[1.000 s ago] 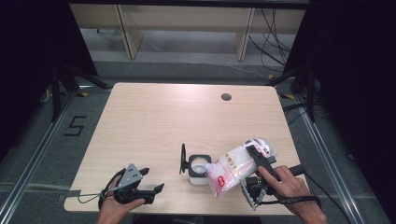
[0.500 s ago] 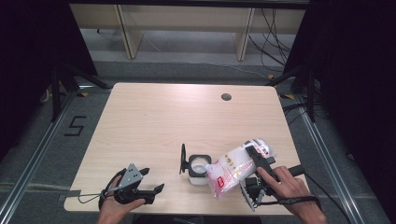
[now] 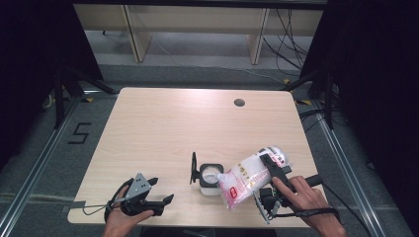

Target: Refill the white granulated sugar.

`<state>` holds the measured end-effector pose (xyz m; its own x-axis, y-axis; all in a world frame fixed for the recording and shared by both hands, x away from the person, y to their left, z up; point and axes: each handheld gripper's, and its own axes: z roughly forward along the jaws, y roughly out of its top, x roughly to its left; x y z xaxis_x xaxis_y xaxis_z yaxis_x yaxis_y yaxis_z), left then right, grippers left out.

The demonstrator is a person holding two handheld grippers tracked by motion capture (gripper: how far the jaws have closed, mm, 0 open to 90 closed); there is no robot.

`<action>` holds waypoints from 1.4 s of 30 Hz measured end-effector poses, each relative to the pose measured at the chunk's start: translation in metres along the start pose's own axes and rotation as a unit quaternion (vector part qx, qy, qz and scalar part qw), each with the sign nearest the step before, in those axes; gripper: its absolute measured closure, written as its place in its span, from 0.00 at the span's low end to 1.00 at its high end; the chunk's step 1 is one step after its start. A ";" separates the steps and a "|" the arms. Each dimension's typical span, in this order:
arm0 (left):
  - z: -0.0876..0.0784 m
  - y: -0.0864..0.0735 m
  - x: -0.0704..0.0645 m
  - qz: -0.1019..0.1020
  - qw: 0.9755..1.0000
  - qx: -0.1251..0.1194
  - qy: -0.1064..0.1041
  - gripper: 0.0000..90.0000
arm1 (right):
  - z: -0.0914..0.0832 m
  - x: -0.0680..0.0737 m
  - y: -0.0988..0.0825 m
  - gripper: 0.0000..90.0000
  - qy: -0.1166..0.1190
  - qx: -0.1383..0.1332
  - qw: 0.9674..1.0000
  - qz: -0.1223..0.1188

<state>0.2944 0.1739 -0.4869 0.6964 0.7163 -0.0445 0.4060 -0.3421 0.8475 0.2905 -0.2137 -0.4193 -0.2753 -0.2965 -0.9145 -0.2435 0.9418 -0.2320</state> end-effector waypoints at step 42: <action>-0.002 0.000 -0.002 0.001 1.000 -0.004 0.004 0.23 | -0.001 0.000 -0.003 0.47 -0.009 -0.006 1.000 0.000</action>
<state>0.2916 0.1739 -0.4854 0.6922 0.7207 -0.0388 0.4003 -0.3386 0.8515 0.2903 -0.2162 -0.4186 -0.2583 -0.2935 -0.9204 -0.2550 0.9397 -0.2281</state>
